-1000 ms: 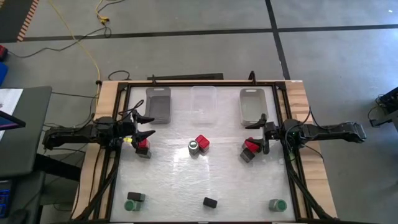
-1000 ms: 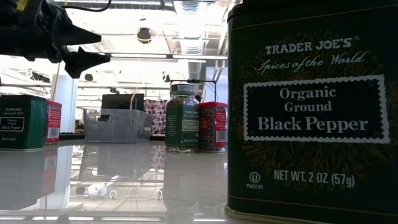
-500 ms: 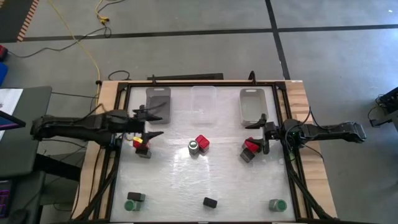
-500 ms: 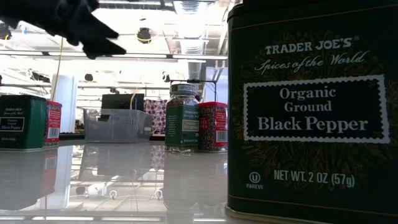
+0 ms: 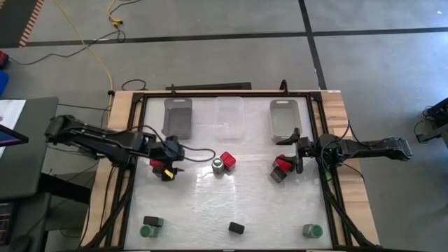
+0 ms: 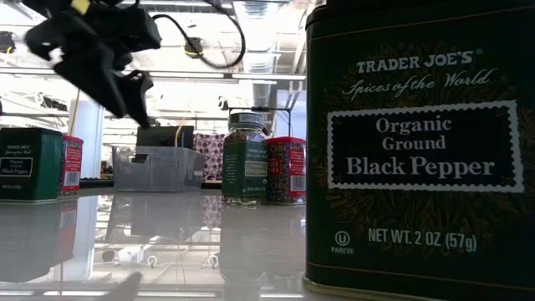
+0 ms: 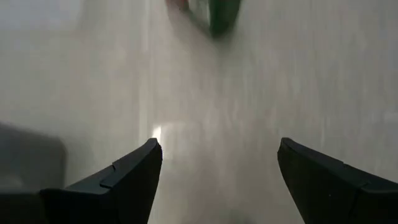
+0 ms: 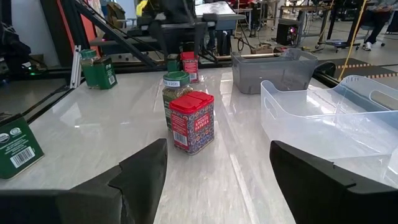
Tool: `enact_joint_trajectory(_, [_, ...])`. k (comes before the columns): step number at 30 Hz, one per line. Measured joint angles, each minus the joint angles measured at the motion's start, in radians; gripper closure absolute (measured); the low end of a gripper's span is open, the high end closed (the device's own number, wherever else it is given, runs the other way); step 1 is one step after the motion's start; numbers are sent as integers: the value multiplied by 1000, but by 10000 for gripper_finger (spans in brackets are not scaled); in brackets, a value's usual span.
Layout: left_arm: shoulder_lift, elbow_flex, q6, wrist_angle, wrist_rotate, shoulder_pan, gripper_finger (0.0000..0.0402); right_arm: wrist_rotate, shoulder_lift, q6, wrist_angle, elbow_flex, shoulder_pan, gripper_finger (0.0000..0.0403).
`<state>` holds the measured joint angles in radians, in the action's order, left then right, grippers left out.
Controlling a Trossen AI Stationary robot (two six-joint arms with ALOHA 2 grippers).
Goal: Sort spices by type
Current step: Put the black seasoning can into the black bin
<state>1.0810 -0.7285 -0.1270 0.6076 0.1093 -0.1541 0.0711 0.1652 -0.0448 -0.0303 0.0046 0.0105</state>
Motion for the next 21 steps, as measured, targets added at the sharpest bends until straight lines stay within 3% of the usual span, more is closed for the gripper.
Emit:
enact_joint_trajectory(7, [34,-29,-89,183,0,-94,96,0,0,0,0,0,0,91])
enact_joint_trajectory(21, [32,-32,-213,326,0,-214,111,0,0,0,0,0,0,91])
